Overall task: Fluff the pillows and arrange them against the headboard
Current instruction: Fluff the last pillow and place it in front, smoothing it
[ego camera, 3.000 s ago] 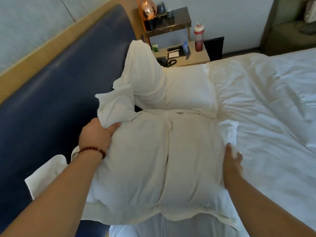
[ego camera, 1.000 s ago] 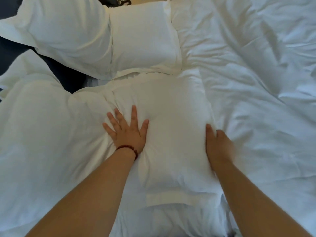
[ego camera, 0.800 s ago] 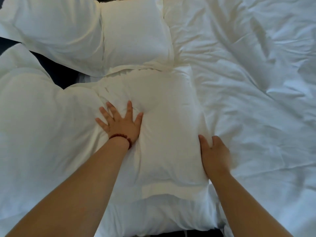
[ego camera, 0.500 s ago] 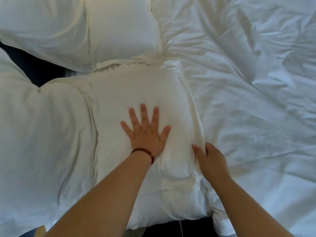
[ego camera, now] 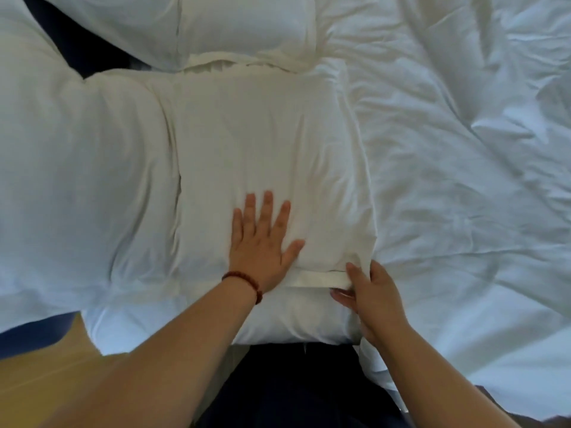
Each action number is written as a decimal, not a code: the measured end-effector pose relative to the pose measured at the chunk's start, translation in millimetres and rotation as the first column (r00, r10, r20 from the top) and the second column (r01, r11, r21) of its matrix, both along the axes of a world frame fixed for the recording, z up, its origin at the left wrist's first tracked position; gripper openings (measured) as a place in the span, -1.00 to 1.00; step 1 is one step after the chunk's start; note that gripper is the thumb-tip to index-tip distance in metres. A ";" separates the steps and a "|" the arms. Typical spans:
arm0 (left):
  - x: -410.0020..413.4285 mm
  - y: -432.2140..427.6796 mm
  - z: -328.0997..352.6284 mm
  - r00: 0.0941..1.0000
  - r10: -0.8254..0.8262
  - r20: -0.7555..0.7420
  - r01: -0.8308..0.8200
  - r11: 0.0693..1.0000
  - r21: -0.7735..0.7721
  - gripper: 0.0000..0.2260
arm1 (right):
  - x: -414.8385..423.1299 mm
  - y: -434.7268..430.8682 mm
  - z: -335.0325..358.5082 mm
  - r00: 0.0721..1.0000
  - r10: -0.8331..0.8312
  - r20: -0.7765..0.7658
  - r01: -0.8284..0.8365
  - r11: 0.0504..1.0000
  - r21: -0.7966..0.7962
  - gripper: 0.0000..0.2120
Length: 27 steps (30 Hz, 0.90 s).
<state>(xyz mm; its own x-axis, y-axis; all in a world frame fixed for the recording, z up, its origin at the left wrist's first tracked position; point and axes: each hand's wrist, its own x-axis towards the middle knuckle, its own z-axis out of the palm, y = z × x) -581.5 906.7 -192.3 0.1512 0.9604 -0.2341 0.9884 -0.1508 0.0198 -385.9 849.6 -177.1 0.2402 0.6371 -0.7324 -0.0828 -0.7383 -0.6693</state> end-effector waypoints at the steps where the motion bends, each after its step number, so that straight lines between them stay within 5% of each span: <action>1: -2.7 -11.7 -7.5 1.000 -0.003 -0.022 0.002 0.999 -0.038 -0.35 | 0.5 -3.9 -0.9 0.999 -0.003 0.036 0.003 1.000 -0.002 -0.86; 5: -2.5 6.3 -27.1 1.000 0.003 -0.015 -0.006 0.983 -0.184 -0.33 | 0.8 -18.3 1.0 0.936 0.065 0.346 -0.077 0.997 0.022 -0.75; 10: -14.9 -10.5 -7.7 0.992 -0.068 0.106 0.081 0.989 -0.123 -0.40 | 7.1 -37.0 8.8 0.881 -0.037 0.472 0.028 0.999 0.026 -0.64; 12: -38.2 -45.1 2.7 0.979 -0.115 0.166 0.126 0.990 -0.060 -0.46 | -1.3 -48.5 11.0 0.796 0.043 0.604 -0.082 0.996 0.037 -0.73; 15: -80.4 -103.5 11.1 0.986 -0.033 0.165 0.049 0.994 -0.097 -0.47 | -34.4 -62.2 10.5 0.635 0.094 0.767 -0.375 0.905 0.199 -0.45; 20: -143.0 -141.4 29.7 0.959 0.237 0.158 -0.210 0.962 -0.172 -0.42 | -111.1 -67.1 11.4 0.605 0.310 0.733 -0.666 0.701 0.254 -0.40; 27: -179.4 -144.1 59.6 0.843 0.380 0.381 -0.354 0.925 -0.138 -0.44 | -166.1 -76.6 30.6 0.583 0.517 0.627 -0.758 0.624 0.192 -0.53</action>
<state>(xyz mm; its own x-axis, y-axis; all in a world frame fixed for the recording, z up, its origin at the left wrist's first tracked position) -761.0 762.5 -132.8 -0.1181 0.9500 -0.2892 0.8787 0.2356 0.4152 -552.0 773.0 -146.4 -0.1290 0.9511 -0.2807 0.7066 -0.1104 -0.6989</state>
